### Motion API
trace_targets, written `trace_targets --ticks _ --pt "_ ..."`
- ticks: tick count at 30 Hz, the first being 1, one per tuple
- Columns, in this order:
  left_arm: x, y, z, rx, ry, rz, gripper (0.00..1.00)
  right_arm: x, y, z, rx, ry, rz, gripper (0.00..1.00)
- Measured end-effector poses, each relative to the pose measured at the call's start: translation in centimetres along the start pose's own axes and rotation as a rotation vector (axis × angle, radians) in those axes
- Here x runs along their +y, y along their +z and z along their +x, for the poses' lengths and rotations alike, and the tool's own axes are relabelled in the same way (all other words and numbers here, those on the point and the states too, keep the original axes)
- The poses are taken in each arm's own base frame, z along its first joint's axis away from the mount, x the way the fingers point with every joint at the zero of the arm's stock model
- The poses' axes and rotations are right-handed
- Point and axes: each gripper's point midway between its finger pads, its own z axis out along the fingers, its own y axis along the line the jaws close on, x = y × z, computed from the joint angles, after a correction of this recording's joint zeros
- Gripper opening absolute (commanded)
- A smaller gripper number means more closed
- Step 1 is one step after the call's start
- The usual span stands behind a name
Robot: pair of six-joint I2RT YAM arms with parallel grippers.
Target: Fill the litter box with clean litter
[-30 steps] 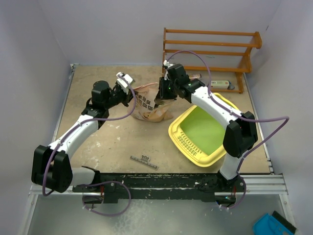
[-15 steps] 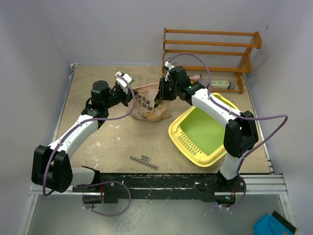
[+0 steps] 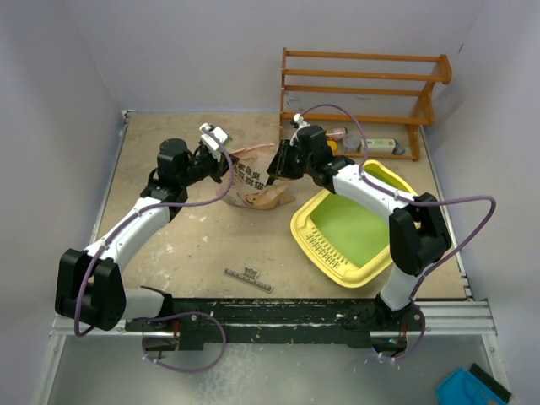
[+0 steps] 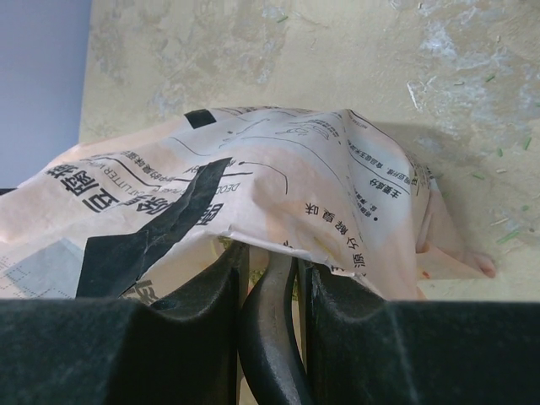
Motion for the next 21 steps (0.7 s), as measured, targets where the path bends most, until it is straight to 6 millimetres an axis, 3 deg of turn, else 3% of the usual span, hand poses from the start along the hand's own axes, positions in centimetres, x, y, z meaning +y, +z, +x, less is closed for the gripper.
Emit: trace_targets --ticks 21 --pt "-0.16 0.08 0.14 0.002 -0.002 0.011 0.0 0.64 0.58 0.08 -0.078 0.135 -0.088 0.0"
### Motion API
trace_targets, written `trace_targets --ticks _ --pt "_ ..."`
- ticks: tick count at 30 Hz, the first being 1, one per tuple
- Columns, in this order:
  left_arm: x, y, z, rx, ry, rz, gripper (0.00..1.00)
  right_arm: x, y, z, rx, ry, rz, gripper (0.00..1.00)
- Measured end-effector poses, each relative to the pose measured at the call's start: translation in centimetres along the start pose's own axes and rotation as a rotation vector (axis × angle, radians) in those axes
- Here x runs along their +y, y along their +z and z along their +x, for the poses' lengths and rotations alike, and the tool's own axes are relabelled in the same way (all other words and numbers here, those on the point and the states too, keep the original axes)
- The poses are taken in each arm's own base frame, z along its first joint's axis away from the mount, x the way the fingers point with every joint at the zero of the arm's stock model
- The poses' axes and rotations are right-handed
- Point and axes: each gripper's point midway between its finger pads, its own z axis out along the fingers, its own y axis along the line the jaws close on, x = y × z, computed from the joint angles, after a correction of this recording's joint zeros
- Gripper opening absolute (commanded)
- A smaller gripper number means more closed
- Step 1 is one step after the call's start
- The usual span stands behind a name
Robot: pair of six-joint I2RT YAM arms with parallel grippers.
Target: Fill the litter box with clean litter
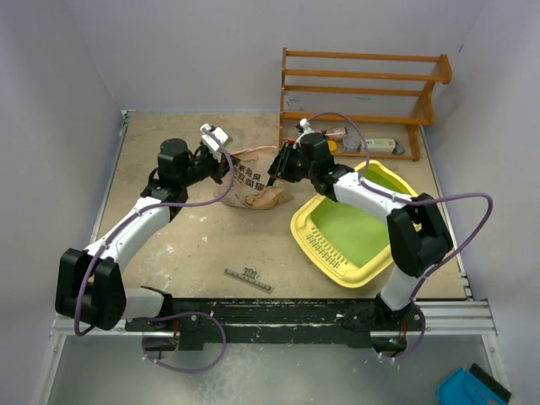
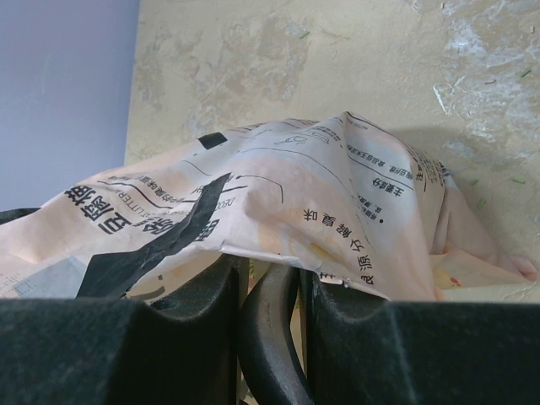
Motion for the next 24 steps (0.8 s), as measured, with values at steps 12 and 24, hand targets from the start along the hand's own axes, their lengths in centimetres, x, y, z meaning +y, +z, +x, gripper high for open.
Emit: trace_targets --ticks 12,24 --pt "0.0 0.0 0.1 0.004 -0.001 -0.003 0.02 2.3 -2.6 -0.8 -0.003 0.024 -0.057 0.0" --pt "0.5 -0.2 -0.3 -0.002 0.023 -0.027 0.14 2.9 -5.0 -2.2 -0.026 0.05 -0.091 0.0"
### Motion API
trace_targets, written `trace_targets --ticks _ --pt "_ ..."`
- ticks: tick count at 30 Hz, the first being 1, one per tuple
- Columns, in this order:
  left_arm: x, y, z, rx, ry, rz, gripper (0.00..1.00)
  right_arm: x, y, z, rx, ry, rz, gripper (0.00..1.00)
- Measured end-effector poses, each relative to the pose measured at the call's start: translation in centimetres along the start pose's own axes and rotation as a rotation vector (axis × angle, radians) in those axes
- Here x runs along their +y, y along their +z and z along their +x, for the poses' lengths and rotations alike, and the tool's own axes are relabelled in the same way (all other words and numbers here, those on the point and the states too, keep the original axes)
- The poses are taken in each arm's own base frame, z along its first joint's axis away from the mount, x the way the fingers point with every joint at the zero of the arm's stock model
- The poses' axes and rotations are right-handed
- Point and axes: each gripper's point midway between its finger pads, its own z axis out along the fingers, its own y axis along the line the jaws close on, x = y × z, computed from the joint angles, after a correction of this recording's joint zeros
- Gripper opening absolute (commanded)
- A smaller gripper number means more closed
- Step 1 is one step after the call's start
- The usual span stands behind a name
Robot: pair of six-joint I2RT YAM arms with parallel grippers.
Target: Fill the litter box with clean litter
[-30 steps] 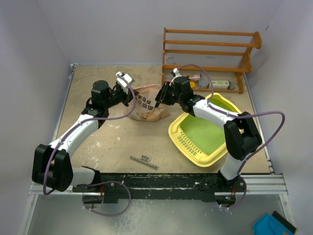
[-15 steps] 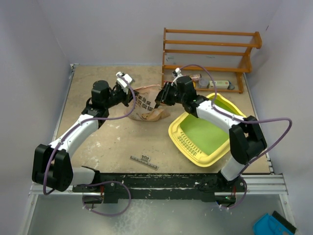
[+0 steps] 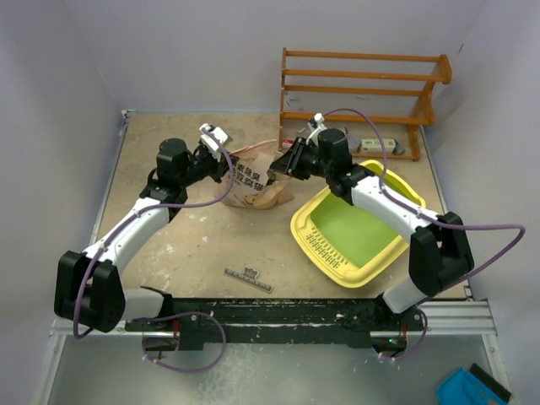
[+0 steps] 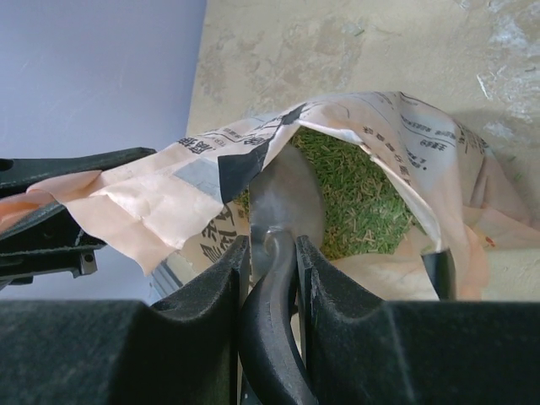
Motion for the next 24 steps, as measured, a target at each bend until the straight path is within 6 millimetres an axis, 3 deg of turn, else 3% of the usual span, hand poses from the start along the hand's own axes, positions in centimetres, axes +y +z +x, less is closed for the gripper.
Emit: trace_targets --ticks 12,24 --pt "0.0 -0.1 -0.5 -0.013 -0.004 -0.005 0.31 -0.3 -3.6 -0.8 -0.063 0.025 -0.027 0.0" --pt "-0.3 -0.1 -0.7 -0.021 -0.042 -0.001 0.32 -1.7 -6.4 -1.4 -0.129 0.063 -0.022 0.0"
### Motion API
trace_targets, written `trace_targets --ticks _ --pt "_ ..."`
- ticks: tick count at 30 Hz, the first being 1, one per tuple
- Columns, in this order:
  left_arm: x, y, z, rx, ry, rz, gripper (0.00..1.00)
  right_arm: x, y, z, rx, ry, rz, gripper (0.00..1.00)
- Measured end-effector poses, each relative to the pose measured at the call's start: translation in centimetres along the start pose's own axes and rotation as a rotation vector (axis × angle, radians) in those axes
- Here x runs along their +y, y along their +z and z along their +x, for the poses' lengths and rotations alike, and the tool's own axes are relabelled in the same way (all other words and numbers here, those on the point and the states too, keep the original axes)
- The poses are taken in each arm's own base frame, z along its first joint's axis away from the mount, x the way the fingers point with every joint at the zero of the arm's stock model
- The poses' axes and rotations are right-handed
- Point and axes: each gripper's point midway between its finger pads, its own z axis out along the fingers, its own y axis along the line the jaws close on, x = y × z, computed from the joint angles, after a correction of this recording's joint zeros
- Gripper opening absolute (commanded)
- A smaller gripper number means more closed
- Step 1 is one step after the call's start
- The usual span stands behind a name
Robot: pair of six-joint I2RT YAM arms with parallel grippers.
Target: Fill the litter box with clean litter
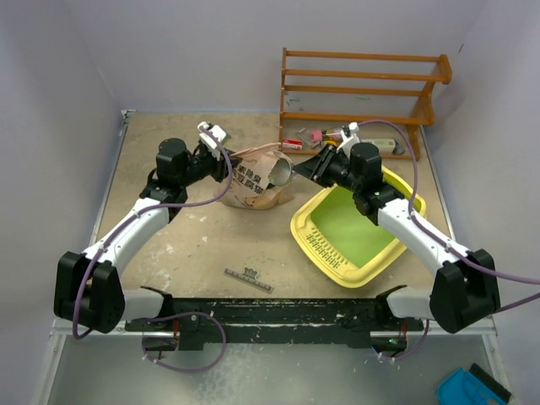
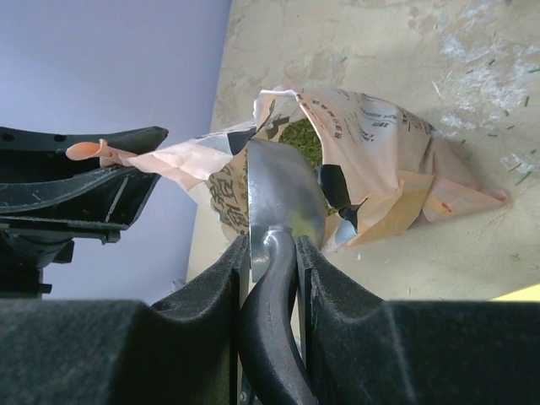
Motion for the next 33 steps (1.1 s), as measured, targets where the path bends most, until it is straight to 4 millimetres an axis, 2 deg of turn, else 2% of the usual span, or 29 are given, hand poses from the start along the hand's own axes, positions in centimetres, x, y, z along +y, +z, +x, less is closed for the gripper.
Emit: trace_targets --ticks 10,23,33 --pt "0.2 0.0 -0.3 -0.012 0.007 -0.007 0.32 -0.1 -2.2 -1.8 -0.062 0.023 0.005 0.0" --pt "0.1 -0.1 -0.6 -0.019 0.005 -0.009 0.32 -0.6 -5.0 -2.0 -0.117 0.104 0.054 0.0" --pt "0.1 -0.1 -0.7 -0.022 -0.005 -0.008 0.32 -2.2 -5.3 -1.2 -0.135 0.208 0.094 0.0"
